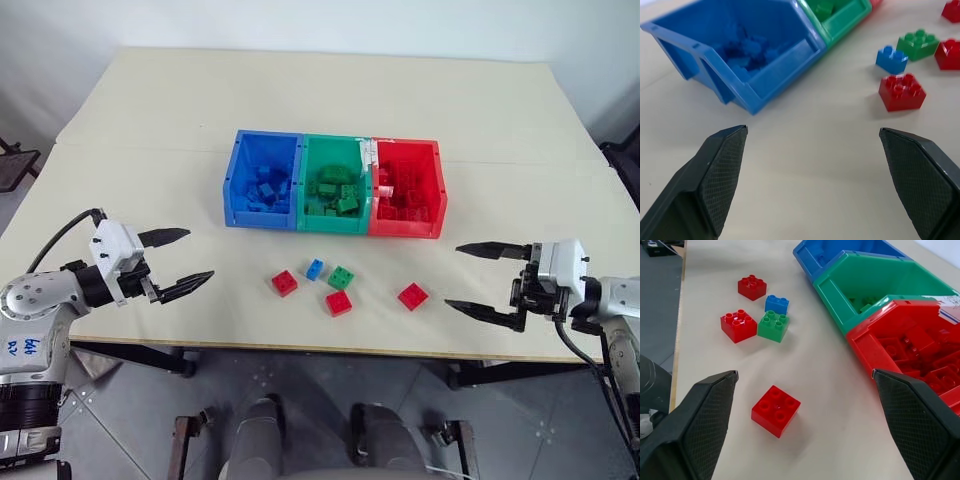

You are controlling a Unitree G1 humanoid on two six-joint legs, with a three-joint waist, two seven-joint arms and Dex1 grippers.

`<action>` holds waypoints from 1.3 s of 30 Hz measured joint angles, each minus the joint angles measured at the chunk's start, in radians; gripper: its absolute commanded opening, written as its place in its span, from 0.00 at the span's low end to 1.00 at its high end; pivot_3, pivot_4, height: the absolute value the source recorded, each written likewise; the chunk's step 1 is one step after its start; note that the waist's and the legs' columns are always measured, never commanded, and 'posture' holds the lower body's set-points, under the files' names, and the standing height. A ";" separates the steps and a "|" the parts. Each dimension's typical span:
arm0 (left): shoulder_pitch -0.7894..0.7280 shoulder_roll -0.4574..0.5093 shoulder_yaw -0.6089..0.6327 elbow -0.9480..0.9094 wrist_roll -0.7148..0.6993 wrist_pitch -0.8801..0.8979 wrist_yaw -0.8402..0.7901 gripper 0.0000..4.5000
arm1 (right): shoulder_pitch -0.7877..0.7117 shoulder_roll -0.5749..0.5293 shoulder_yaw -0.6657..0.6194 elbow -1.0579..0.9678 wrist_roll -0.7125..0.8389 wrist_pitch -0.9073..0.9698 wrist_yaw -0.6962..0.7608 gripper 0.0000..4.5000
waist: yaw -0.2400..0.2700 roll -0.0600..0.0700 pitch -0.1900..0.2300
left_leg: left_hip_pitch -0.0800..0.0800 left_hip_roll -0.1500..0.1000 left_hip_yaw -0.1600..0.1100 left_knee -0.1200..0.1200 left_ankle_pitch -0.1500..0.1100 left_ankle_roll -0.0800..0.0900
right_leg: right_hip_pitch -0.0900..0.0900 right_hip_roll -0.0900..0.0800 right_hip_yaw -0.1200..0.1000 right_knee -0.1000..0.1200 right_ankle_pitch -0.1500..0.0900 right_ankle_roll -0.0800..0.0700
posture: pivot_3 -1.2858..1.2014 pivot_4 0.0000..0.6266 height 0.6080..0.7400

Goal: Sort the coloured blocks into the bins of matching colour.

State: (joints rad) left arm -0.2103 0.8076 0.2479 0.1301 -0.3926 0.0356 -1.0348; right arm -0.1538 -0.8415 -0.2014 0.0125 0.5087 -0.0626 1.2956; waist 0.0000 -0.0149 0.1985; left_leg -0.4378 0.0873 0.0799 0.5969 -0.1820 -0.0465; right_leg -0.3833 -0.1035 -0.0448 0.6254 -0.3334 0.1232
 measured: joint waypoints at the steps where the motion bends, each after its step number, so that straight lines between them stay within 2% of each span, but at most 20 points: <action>1: 0.000 0.000 -0.006 -0.002 0.005 0.007 0.004 1.00 | 0.003 0.000 -0.001 0.000 -0.002 0.002 -0.002 1.00 | 0.000 0.000 0.000 | 0.000 0.000 0.000 0.000 0.000 0.000 | 0.000 0.000 0.000 0.000 0.000 0.000 | 0.52 0.24 1.00; 4: -0.004 -0.015 -0.039 -0.042 0.003 0.069 0.021 1.00 | 0.035 0.000 -0.020 -0.001 0.000 0.008 -0.016 1.00 | 0.003 0.000 0.000 | 0.000 0.000 0.000 0.000 0.000 0.000 | 0.000 0.000 0.000 0.001 0.000 0.000 | 0.52 0.24 1.00; 8: -0.044 -0.080 -0.110 -0.140 -0.038 0.148 0.011 1.00 | 0.148 -0.015 -0.117 0.008 0.004 0.020 -0.019 1.00 | 0.024 0.000 0.000 | 0.000 0.000 0.001 0.004 -0.001 0.001 | 0.001 0.000 0.001 0.001 0.000 0.000 | 0.52 0.24 1.00; 13: -0.094 -0.156 -0.216 -0.213 -0.039 0.162 -0.022 1.00 | 0.228 -0.027 -0.210 0.076 -0.011 -0.028 -0.003 1.00 | 0.025 0.000 0.000 | 0.001 0.000 0.001 0.009 -0.002 0.002 | 0.003 0.000 0.002 0.002 0.000 0.001 | 0.52 0.24 1.00; 17: -0.133 -0.197 -0.301 -0.231 -0.026 0.121 -0.078 1.00 | 0.223 -0.028 -0.204 0.149 -0.048 -0.089 0.019 1.00 | 0.020 0.000 0.000 | 0.002 0.000 0.002 0.011 -0.003 0.002 | 0.005 0.001 0.004 0.002 0.001 0.001 | 0.52 0.24 1.00; 21: -0.133 -0.204 -0.319 -0.230 -0.015 0.090 -0.100 1.00 | 0.148 -0.028 -0.140 0.184 -0.068 -0.111 0.050 1.00 | 0.008 0.001 0.000 | 0.003 0.001 0.003 0.012 -0.003 0.001 | 0.004 0.002 0.005 0.002 0.001 0.001 | 0.52 0.24 1.00; 27: -0.063 -0.163 -0.282 -0.228 -0.009 0.063 -0.102 1.00 | -0.089 -0.009 0.041 0.287 -0.121 -0.112 0.145 1.00 | -0.004 0.001 0.000 | 0.002 0.002 0.003 0.013 -0.004 0.000 | 0.004 0.002 0.006 0.002 0.001 0.001 | 0.52 0.24 1.00; 32: 0.019 -0.122 -0.207 -0.232 -0.009 0.050 -0.087 1.00 | -0.292 0.068 0.205 0.436 -0.193 -0.164 0.231 1.00 | -0.004 0.002 0.000 | 0.002 0.004 0.005 0.015 -0.006 0.001 | 0.004 0.003 0.006 0.003 0.001 0.001 | 0.52 0.24 1.00; 38: 0.131 -0.101 -0.133 -0.245 -0.009 0.046 -0.053 1.00 | -0.475 0.144 0.365 0.638 -0.261 -0.273 0.245 1.00 | -0.004 0.002 0.000 | 0.001 0.005 0.008 0.015 -0.007 0.002 | 0.001 0.003 0.008 0.003 0.001 0.001 | 0.52 0.24 1.00; 39: 0.144 -0.101 -0.128 -0.252 -0.009 0.046 -0.047 1.00 | -0.492 0.146 0.398 0.665 -0.268 -0.289 0.246 0.96 | -0.003 0.002 0.000 | 0.001 0.005 0.008 0.015 -0.007 0.002 | 0.000 0.003 0.009 0.003 0.001 0.001 | 0.52 0.24 1.00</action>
State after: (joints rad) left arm -0.0664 0.7070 0.1195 -0.1214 -0.4015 0.0814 -1.0821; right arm -0.6456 -0.6958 0.1962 0.6771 0.2408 -0.3519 1.5420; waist -0.0033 -0.0129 0.1989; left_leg -0.4371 0.0918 0.0881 0.6117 -0.1892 -0.0448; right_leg -0.3831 -0.1006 -0.0360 0.6287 -0.3328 0.1242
